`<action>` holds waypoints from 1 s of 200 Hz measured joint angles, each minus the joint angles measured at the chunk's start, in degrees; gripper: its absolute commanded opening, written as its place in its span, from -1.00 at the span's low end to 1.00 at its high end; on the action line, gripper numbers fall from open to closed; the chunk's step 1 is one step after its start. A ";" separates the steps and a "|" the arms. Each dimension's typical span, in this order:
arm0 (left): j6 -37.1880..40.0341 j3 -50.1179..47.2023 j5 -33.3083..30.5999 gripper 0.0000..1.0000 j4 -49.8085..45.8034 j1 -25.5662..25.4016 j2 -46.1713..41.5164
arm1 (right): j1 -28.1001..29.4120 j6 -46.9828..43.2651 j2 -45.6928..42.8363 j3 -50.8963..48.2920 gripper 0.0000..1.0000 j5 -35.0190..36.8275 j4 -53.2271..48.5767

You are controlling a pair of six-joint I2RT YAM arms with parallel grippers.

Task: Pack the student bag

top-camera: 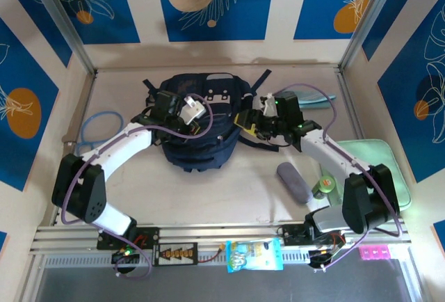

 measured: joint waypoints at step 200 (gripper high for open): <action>-0.20 -1.90 2.64 -0.54 0.96 0.00 -2.14 | 3.69 19.43 21.27 12.24 0.07 -5.18 6.21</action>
